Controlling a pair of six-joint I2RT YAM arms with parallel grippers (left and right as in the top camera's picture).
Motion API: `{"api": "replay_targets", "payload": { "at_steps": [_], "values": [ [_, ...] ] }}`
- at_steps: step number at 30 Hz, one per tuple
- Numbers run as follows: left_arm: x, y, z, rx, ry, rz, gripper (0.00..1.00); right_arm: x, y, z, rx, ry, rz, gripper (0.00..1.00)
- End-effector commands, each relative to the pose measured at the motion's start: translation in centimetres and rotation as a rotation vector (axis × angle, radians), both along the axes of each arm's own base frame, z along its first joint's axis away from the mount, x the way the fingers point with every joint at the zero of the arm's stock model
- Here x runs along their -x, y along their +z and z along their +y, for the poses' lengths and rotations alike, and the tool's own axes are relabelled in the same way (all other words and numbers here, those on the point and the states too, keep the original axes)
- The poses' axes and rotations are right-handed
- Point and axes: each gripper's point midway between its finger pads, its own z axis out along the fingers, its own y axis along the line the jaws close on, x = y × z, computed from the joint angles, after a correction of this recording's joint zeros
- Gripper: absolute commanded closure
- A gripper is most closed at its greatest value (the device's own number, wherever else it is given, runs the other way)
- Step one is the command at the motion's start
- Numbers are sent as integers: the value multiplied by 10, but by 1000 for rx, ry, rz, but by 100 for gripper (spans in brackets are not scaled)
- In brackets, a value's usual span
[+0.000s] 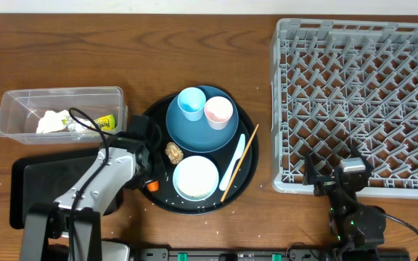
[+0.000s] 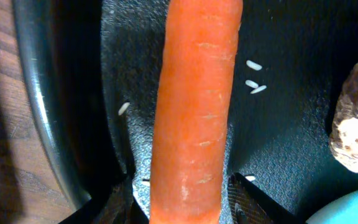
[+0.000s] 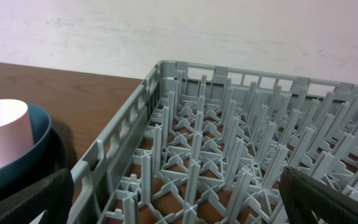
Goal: Sort waste into correct bins and load items into the dishwasher rack
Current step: 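Reach the left gripper to the orange carrot and grasp it, then carry the carrot down-left and place it on the black tray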
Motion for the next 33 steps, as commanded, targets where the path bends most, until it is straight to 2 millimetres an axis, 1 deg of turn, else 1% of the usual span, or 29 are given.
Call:
{"api": "replay_targets", "payload": {
  "at_steps": [1, 3, 5, 6, 11, 12, 15, 18, 20, 21, 24, 26, 28, 31, 33],
  "values": [
    [3, -5, 6, -31, -7, 18, 51, 0, -1, 0, 8, 1, 0, 1],
    [1, -5, 6, -30, -7, 10, 56, 0, -1, 0, 8, 1, 0, 1],
    [0, -5, 5, -29, -7, 3, 57, 0, -1, 0, 8, 1, 0, 1],
    [-1, -5, 5, -28, -6, 0, 60, 0, -1, 0, 8, 1, 0, 1],
    [-1, -5, 5, -28, -6, 0, 81, 0, -1, 0, 8, 1, 0, 1],
    [-1, -5, 5, -28, -6, 0, 88, 0, -1, 0, 8, 1, 0, 1],
    [-1, -4, 5, -28, -6, -2, 93, 0, -1, 0, 8, 1, 0, 1],
    [-8, 1, 4, -23, -6, -27, 94, 0, -1, 0, 8, 1, 0, 1],
    [-15, 12, -1, 2, -7, -56, 94, 0, -1, 0, 8, 1, 0, 1],
    [-19, 20, -7, 37, -9, -73, 94, 0, -1, 0, 8, 1, 0, 1],
    [-30, 49, -31, 178, -8, -138, 94, 0, -1, 0, 8, 1, 0, 1],
    [-36, 68, -39, 237, 21, -192, 94, 0, -1, 0, 8, 1, 0, 1],
    [-40, 88, -41, 264, 62, -257, 94, 0, -1, 0, 8, 1, 0, 1],
    [-41, 109, -38, 280, 87, -334, 94, 0, -1, 0, 8, 1, 0, 1],
    [-40, 119, -25, 243, 150, -375, 94, 0, -1, 0, 8, 1, 0, 1]
  ]
}}
